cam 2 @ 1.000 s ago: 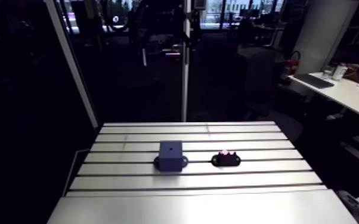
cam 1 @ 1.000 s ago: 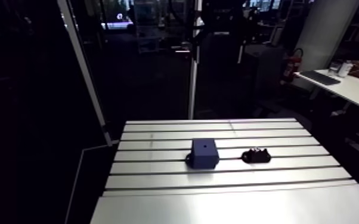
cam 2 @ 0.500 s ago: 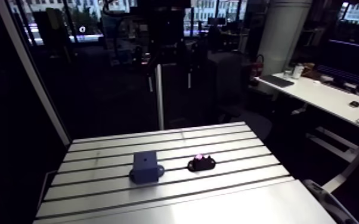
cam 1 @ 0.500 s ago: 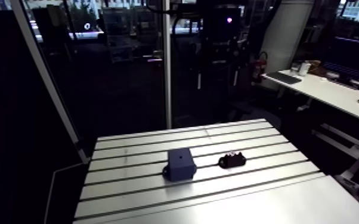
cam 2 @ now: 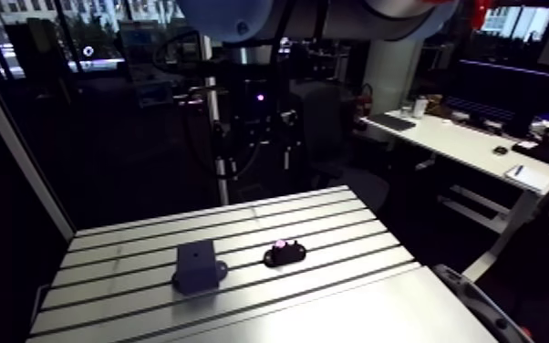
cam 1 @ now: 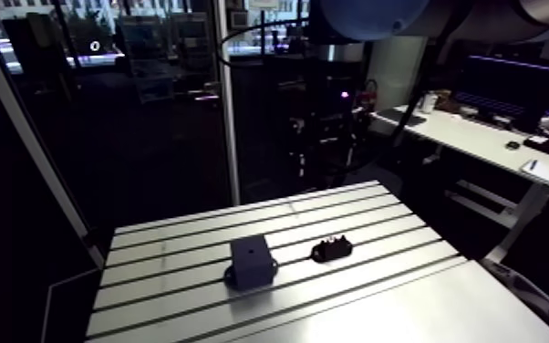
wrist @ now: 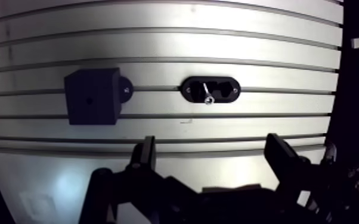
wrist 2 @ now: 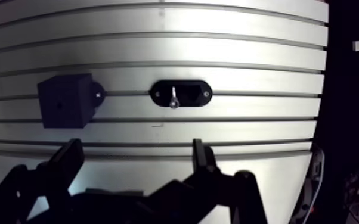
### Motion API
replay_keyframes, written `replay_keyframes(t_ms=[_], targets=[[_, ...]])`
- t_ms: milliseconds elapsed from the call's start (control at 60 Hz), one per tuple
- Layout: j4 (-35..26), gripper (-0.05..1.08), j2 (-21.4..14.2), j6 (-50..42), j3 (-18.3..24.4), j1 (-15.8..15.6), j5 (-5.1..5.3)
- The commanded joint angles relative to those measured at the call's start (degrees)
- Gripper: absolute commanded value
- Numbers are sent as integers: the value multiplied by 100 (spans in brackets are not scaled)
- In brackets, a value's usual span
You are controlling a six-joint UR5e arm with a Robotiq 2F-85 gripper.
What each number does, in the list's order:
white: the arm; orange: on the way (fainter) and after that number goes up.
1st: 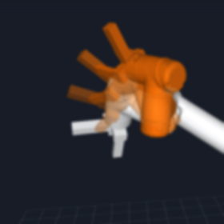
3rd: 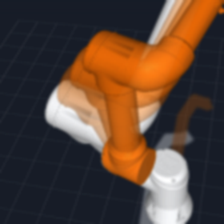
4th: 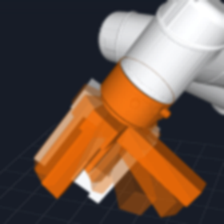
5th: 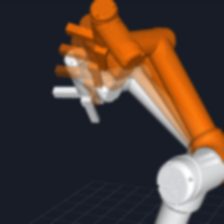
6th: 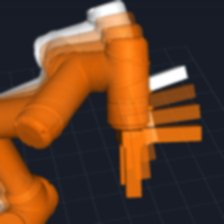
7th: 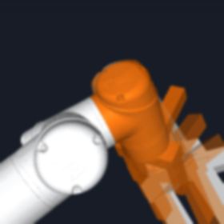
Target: Pick up the M10 bolt and insert it into the hole until fully seated.
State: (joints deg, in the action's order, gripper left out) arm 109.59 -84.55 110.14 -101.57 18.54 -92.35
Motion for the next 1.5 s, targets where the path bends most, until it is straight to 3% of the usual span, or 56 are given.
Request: replay_keyframes(t_ms=[17, 83, 217, 450, 867, 967, 1117, 1233, 1500], targets=[[357, 1, 66, 178, -240, 70, 11], [479, 1, 97, 220, -300, 95, 26], [831, 1, 162, 351, -495, 281, 193], [946, 1, 196, 434, -681, 508, 273], [1199, 1, 456, 435, -945, 537, 267], [1228, 11, 546, 402, -983, 537, 266], [1228, 39, 678, 364, -923, 537, 266], [1355, 44, 774, 364, -904, 537, 258], [1377, 44, 873, 381, -852, 537, 231]])
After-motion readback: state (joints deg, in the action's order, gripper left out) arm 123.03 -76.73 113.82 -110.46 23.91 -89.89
